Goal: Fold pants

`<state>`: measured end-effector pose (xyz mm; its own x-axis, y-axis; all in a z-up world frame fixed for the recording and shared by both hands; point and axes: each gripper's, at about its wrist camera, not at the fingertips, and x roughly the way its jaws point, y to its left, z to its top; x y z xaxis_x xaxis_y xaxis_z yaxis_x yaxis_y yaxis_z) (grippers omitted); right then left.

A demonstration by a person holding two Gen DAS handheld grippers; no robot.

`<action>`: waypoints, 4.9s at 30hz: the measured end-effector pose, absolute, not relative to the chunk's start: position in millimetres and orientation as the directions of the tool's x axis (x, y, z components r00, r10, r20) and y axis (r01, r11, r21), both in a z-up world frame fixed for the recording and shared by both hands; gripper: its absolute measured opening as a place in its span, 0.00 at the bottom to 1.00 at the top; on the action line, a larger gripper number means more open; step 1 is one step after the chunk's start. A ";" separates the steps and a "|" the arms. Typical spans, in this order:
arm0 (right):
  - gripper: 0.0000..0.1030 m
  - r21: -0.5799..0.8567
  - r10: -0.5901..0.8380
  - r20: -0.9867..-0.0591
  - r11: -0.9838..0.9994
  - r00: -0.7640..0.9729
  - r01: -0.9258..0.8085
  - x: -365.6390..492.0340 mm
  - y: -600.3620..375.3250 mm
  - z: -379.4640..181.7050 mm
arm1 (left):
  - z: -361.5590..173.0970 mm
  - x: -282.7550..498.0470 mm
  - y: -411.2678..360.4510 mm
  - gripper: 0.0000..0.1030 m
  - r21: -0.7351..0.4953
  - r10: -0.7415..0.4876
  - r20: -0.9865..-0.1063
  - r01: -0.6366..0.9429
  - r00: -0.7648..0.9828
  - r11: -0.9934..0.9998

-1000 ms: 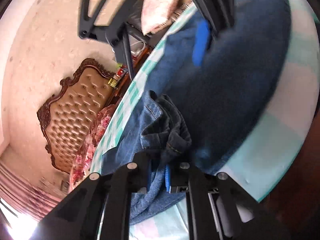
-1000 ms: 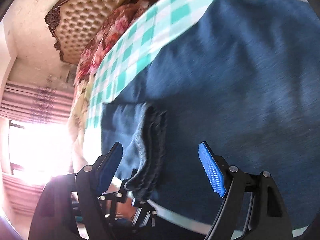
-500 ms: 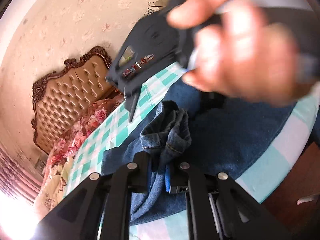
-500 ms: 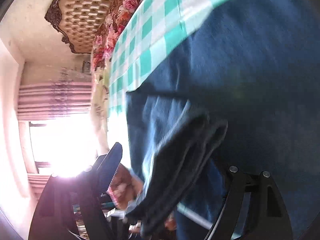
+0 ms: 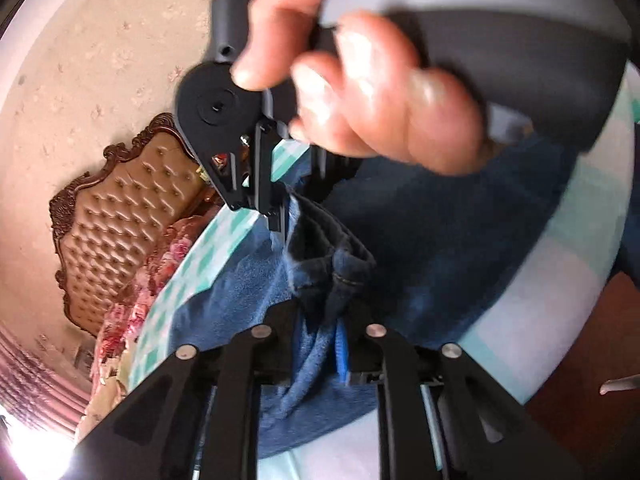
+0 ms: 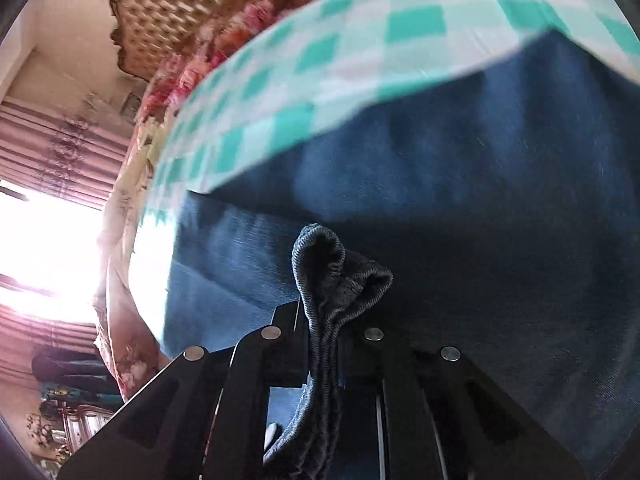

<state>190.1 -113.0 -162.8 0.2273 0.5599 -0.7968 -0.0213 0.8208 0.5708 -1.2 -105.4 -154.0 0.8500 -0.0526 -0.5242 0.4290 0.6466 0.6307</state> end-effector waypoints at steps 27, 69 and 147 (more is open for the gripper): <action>0.15 0.487 0.490 -0.802 0.868 0.342 -0.099 181.3 -136.8 -136.1 | -164.7 -18.3 -143.3 0.17 0.711 -0.089 -0.467 0.434 0.880 0.553; 0.84 0.044 -0.002 -0.721 0.998 0.693 0.048 107.5 -148.7 -86.8 | -81.7 13.8 -9.5 0.66 0.031 -0.159 -0.574 0.215 0.803 0.976; 0.81 -0.159 -0.091 -0.829 0.984 0.552 -0.077 135.6 -79.4 -155.5 | -143.2 22.4 149.2 0.47 -0.008 0.000 -0.761 -0.009 0.649 1.000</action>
<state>135.6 -79.4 -155.5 0.5517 -0.0913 -0.8290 -0.0767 0.9842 -0.1594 22.4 149.2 -143.2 0.6487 0.0000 -0.7610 -0.0090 0.9999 -0.0077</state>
